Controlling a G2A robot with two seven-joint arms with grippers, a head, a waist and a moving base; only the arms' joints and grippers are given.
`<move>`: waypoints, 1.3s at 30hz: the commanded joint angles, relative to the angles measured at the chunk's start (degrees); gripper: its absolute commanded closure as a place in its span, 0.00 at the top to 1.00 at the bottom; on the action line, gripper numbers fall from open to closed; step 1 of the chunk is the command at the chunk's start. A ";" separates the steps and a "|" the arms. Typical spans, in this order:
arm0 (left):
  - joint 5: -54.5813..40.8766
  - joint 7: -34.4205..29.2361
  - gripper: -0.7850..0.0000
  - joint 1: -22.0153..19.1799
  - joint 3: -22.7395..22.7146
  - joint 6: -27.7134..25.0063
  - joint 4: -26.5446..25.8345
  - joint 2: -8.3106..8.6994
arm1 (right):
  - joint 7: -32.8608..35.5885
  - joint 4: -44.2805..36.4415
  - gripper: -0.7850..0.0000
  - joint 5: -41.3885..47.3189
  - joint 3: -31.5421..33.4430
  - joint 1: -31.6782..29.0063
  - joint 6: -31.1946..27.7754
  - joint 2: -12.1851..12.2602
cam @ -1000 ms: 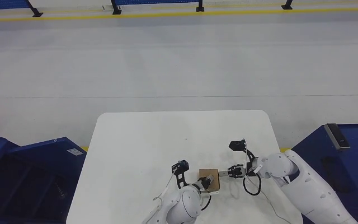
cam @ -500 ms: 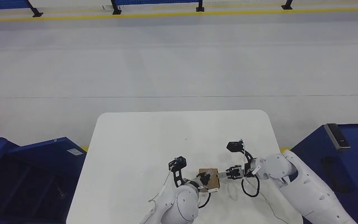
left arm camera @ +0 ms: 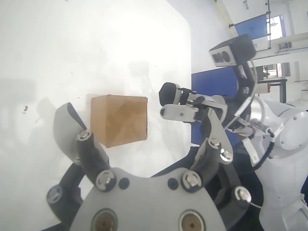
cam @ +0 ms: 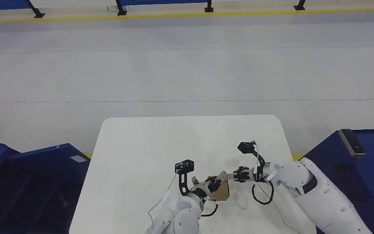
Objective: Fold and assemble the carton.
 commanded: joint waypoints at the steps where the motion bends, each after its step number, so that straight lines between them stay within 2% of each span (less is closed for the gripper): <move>1: 0.00 0.00 1.00 0.00 0.00 -0.05 0.00 0.00 | 0.14 0.10 1.00 -1.19 -0.26 0.20 0.18 -0.02; 9: 0.27 0.44 1.00 -0.19 -0.25 -0.66 -0.20 0.04 | 0.26 -0.11 1.00 -0.26 -0.36 0.06 0.02 -0.08; 10: 1.45 1.15 1.00 -0.68 -1.03 -3.65 -0.09 0.32 | 0.14 0.37 1.00 3.90 0.20 -0.07 0.23 -0.23; 12: 6.47 0.43 1.00 -1.30 -2.46 -12.84 1.08 1.42 | 1.52 3.54 1.00 12.07 1.84 0.57 2.93 -0.43; 15: 9.27 -3.63 1.00 -2.29 -7.97 -24.38 2.38 3.12 | 9.56 10.08 1.00 25.17 2.60 2.51 4.63 -0.90; 18: 10.43 -10.32 1.00 -3.54 -12.30 -37.56 4.81 4.75 | 11.69 16.93 1.00 32.31 1.71 4.10 6.05 -1.70; 20: 8.70 -16.38 1.00 -4.18 -13.74 -48.64 6.82 5.76 | 12.71 20.36 1.00 36.68 0.46 4.40 6.02 -2.42; 22: 7.70 -20.11 1.00 -4.78 -15.29 -55.77 8.78 6.58 | 13.99 23.88 1.00 40.47 -0.91 4.99 6.34 -3.18; 23: 6.60 -20.98 1.00 -5.04 -15.89 -57.76 9.55 6.83 | 14.53 25.38 1.00 41.12 -1.70 5.53 6.06 -3.52; 25: 4.33 -16.83 1.00 -4.91 -17.24 -55.55 9.74 6.77 | 14.53 25.38 1.00 41.12 -1.70 5.53 6.06 -3.52; 29: 4.33 -16.83 1.00 -4.91 -17.24 -55.55 9.74 6.77 | 14.53 25.38 1.00 41.12 -1.70 5.53 6.06 -3.52; 31: 6.84 -19.05 1.00 -4.76 -15.30 -56.56 9.57 6.91 | 12.51 25.18 1.00 41.35 -2.37 5.00 7.94 -3.78; 33: 18.47 -20.61 1.00 -5.77 -13.17 -58.70 8.19 7.44 | 8.54 25.76 1.00 43.18 -2.57 5.21 10.12 -4.26; 35: 23.95 -18.75 1.00 -6.20 -11.31 -65.00 9.93 7.90 | 5.14 26.53 1.00 45.59 -3.13 5.61 13.13 -4.89; 37: 28.03 -14.75 1.00 -7.18 -11.17 -70.20 11.22 8.40 | 2.83 27.15 1.00 45.84 -4.32 6.69 16.50 -5.45; 39: 33.28 -8.18 1.00 -7.73 -11.80 -71.17 12.60 8.82 | 0.53 27.38 1.00 45.93 -5.41 7.52 17.44 -6.06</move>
